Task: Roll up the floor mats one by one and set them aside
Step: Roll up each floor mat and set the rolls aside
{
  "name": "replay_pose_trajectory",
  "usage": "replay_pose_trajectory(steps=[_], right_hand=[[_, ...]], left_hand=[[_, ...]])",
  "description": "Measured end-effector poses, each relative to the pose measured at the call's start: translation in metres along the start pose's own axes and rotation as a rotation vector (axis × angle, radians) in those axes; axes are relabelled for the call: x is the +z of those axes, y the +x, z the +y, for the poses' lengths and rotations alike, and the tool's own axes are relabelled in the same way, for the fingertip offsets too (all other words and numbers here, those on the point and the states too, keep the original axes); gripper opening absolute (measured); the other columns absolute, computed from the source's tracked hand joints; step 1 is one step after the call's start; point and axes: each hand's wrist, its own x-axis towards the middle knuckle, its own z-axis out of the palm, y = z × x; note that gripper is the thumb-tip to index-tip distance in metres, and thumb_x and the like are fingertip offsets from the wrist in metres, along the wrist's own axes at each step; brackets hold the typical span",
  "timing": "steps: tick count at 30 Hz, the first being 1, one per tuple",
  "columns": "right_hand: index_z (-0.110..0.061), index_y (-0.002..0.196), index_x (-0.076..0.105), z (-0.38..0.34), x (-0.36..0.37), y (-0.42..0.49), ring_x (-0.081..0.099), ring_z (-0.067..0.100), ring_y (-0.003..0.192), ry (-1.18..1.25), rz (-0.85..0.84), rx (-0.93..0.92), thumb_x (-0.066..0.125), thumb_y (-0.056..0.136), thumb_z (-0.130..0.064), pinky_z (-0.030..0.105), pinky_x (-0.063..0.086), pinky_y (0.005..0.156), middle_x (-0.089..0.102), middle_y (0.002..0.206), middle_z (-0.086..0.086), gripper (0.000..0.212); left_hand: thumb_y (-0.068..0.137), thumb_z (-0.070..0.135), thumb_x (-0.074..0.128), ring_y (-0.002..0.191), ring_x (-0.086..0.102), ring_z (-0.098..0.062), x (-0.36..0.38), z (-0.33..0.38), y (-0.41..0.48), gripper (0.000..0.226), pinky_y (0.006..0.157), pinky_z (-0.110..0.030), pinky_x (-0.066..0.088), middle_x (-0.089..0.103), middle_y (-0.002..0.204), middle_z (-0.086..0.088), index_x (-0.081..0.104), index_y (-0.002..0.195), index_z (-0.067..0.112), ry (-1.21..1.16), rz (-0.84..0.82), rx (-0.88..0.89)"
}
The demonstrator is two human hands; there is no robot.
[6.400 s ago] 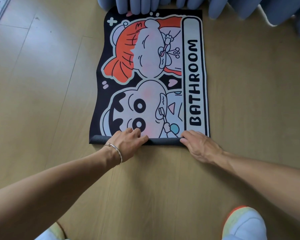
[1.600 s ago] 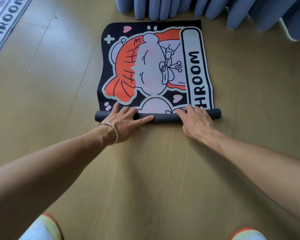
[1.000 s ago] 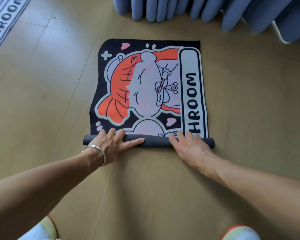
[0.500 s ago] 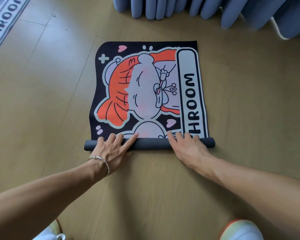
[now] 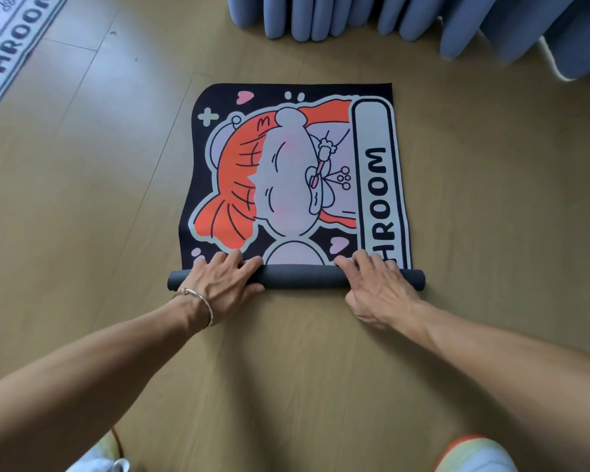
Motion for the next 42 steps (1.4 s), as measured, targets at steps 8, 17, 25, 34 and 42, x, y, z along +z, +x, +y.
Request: replay_pose_trajectory(steps=[8,17,25,34,42], right_hand=[[-0.025,0.151,-0.010,0.004,0.016,-0.004,-0.014,0.027,0.146,-0.039,-0.049,0.009,0.010,0.094,-0.062,0.053,-0.008,0.114,-0.010,0.160,0.007,0.070],[-0.030,0.149,-0.016,0.008,0.010,0.011,-0.024,0.023,0.143,0.045,-0.037,0.040,-0.008,0.083,-0.067,0.050,-0.009,0.116,-0.022,0.157,0.004,0.076],[-0.024,0.151,-0.012,0.014,0.001,0.022,-0.017,0.025,0.145,0.044,0.063,0.062,-0.008,0.082,-0.067,0.048,-0.009,0.116,-0.015,0.159,0.006,0.081],[-0.021,0.141,-0.020,0.002,0.010,0.019,-0.008,0.023,0.147,0.024,0.155,-0.014,-0.028,0.073,-0.067,0.042,-0.013,0.112,-0.002,0.160,0.005,0.083],[-0.026,0.146,-0.019,0.013,-0.012,0.047,-0.016,0.020,0.146,0.031,0.111,-0.001,-0.008,0.083,-0.067,0.040,-0.011,0.115,-0.015,0.159,0.002,0.077]], left_hand=[[0.088,0.050,0.028,0.076,0.052,-0.028,0.010,0.007,-0.006,0.041,0.070,-0.044,0.045,0.054,0.091,-0.008,0.049,0.110,0.024,0.018,0.131,-0.035],[0.094,0.057,0.004,0.126,0.046,-0.034,0.007,0.013,-0.004,0.066,0.102,-0.058,0.023,0.049,0.136,-0.015,0.026,0.142,0.018,0.023,-0.018,-0.006],[0.093,0.060,0.000,0.139,0.026,-0.027,0.004,0.018,0.008,0.069,0.109,-0.057,0.018,0.032,0.150,-0.009,0.019,0.146,0.020,0.001,-0.057,-0.057],[0.062,0.068,-0.038,0.144,-0.012,-0.022,-0.008,0.008,0.045,0.093,0.112,-0.053,-0.010,-0.012,0.157,0.000,-0.017,0.144,0.030,-0.005,-0.061,-0.118],[0.093,0.057,0.005,0.138,0.030,-0.034,-0.011,0.009,0.033,0.070,0.105,-0.063,0.023,0.031,0.150,-0.015,0.019,0.147,0.015,0.049,0.029,0.025]])
